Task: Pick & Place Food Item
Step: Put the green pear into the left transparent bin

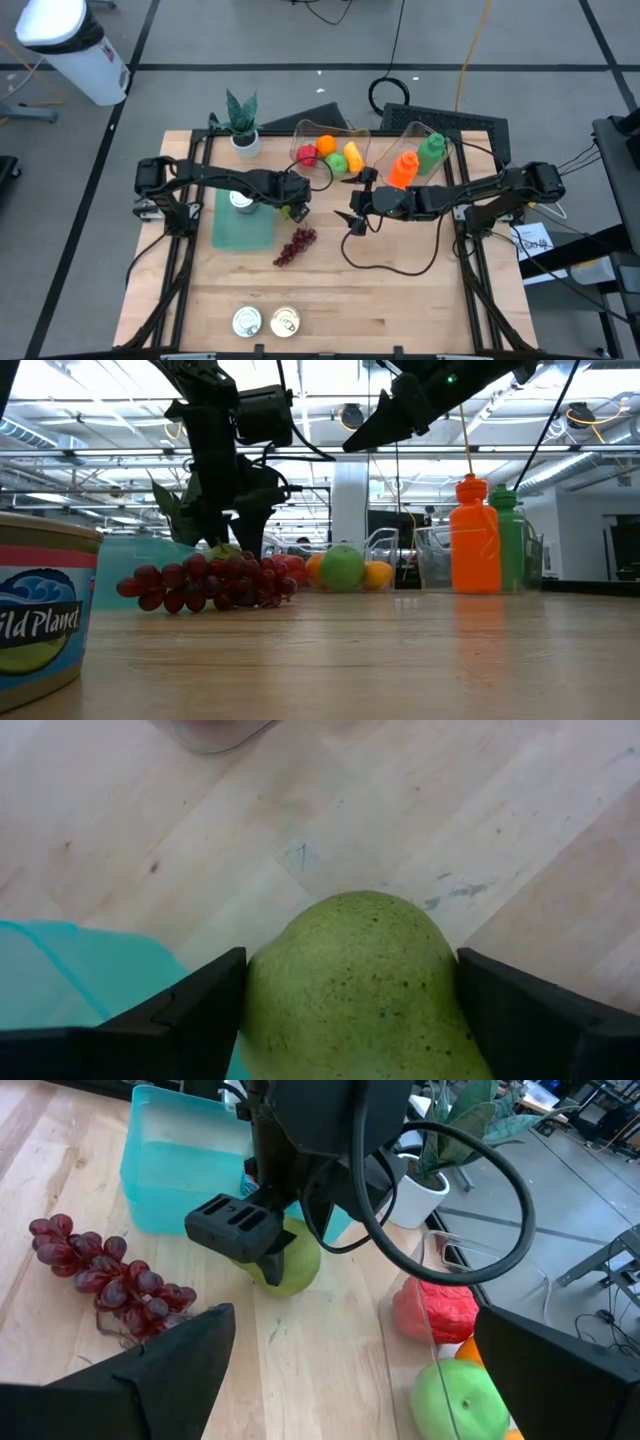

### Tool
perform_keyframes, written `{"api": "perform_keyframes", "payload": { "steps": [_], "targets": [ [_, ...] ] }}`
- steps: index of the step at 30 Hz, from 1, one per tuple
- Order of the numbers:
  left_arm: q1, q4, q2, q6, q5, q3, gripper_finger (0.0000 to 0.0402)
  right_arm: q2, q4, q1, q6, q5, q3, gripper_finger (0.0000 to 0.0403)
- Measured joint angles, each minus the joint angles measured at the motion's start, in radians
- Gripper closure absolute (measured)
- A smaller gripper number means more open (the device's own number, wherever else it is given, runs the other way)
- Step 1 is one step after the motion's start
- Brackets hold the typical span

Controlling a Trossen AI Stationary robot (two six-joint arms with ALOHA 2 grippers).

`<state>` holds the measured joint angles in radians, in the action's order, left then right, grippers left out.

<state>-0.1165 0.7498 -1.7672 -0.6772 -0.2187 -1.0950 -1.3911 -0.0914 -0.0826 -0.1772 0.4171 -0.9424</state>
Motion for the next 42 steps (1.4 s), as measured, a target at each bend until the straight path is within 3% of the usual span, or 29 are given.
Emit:
{"api": "perform_keyframes", "payload": {
  "steps": [5,13,20,24,31,38,42],
  "targets": [
    [0.002,-0.021,0.000,0.003,-0.014,0.003,0.0121,0.000,0.004,0.000,0.000,0.000,0.000,0.0008],
    [0.004,-0.076,0.016,0.070,-0.020,0.008,0.0076,0.000,0.019,0.000,0.000,0.000,0.000,0.0008],
    [0.007,-0.114,0.109,0.097,-0.047,0.014,0.0127,0.004,0.031,-0.001,-0.011,0.001,0.000,0.0008],
    [0.006,-0.156,0.169,0.126,-0.063,0.010,0.0126,0.027,0.046,-0.005,-0.011,0.001,0.000,0.0008],
    [0.010,-0.185,0.227,0.174,-0.091,0.010,0.0089,0.093,0.106,-0.017,0.011,0.002,0.001,0.0008],
    [-0.006,-0.302,0.230,0.255,-0.090,0.009,0.0129,0.202,0.211,-0.033,0.055,0.004,0.001,0.0008],
    [-0.024,-0.373,0.230,0.292,-0.069,0.008,0.0129,0.264,0.284,-0.048,0.102,0.003,0.001,0.0008]
  ]
}}
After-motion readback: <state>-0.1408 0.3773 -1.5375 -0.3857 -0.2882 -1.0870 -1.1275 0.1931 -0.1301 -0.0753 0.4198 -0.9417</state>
